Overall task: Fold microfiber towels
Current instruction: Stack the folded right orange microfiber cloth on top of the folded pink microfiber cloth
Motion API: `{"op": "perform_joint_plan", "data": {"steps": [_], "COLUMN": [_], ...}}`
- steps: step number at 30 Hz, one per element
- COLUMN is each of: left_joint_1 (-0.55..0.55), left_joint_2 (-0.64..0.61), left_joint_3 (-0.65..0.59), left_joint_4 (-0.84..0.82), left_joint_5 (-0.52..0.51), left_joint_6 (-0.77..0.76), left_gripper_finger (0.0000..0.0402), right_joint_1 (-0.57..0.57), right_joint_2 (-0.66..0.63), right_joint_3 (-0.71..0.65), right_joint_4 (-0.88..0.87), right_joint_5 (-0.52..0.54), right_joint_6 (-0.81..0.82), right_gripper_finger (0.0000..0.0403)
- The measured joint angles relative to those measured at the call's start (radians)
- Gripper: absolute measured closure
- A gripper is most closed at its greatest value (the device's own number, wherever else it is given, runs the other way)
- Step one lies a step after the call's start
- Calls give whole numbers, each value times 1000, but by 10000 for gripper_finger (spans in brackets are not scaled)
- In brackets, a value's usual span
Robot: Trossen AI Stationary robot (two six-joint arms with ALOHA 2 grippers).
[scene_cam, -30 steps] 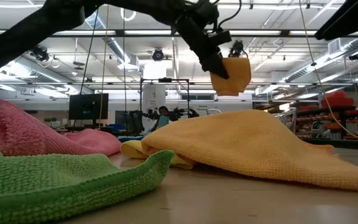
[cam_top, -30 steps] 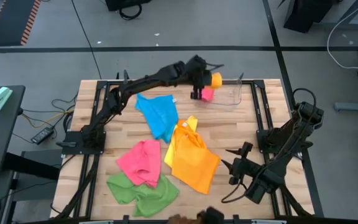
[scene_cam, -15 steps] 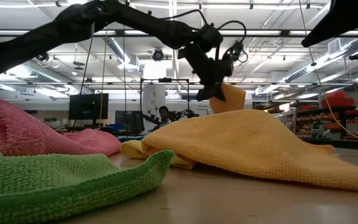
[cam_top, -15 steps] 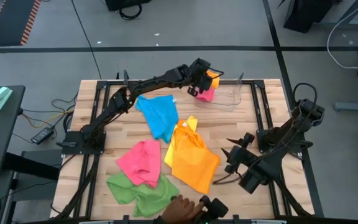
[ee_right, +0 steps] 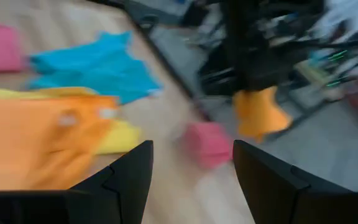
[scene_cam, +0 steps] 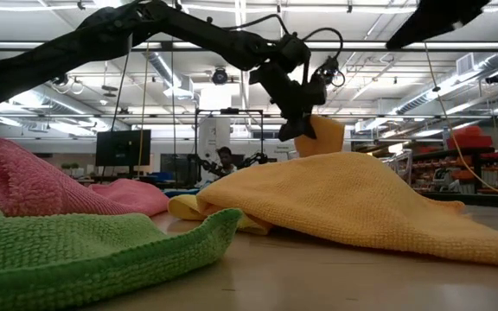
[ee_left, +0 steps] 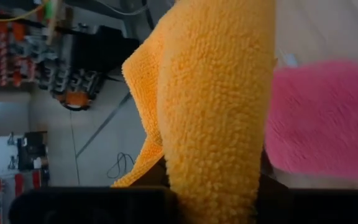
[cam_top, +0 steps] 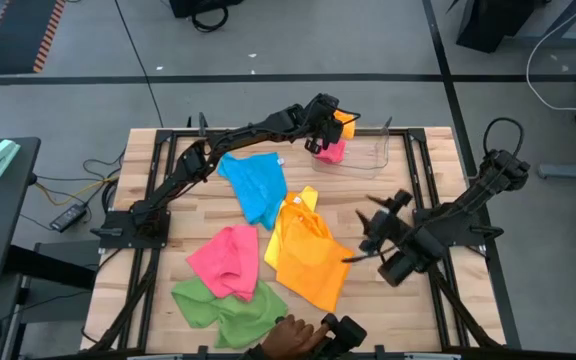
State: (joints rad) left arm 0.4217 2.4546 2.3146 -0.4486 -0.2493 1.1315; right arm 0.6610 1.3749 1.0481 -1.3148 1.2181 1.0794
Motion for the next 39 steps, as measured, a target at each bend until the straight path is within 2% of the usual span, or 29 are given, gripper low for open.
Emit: {"op": "perform_joint_plan", "data": {"steps": [5, 11, 15, 19, 21, 25, 27, 31, 39], "left_joint_1": [0, -9, -13, -23, -30, -36, -38, -34, -47], "left_joint_2": [0, 0, 0, 0, 0, 8, 26, 78, 101], "left_joint_3": [0, 0, 0, 0, 0, 0, 1, 0, 0], "left_joint_4": [26, 28, 20, -4, -13, -5, 29, 98, 119], "left_joint_5": [4, 60, 66, 70, 70, 68, 24, -61, -78], "left_joint_6": [-25, -58, -153, -180, -185, -264, -268, -168, -38], "left_gripper_finger": [350, 350, 344, 348, 351, 351, 351, 357, 344], "right_joint_1": [-141, -236, -287, -341, -354, -356, -356, -356, -355], "right_joint_2": [-104, -281, -364, -426, -443, -457, -456, -453, -453], "right_joint_3": [-2, -7, -7, -7, -7, -7, -7, -8, -8], "right_joint_4": [-94, -42, 32, 117, 137, 139, 140, 144, 147], "right_joint_5": [33, 20, -96, -257, -309, -322, -323, -326, -326], "right_joint_6": [-41, -272, -422, -536, -564, -569, -577, -585, -582], "right_gripper_finger": [173, 173, 173, 173, 173, 173, 173, 173, 173]}}
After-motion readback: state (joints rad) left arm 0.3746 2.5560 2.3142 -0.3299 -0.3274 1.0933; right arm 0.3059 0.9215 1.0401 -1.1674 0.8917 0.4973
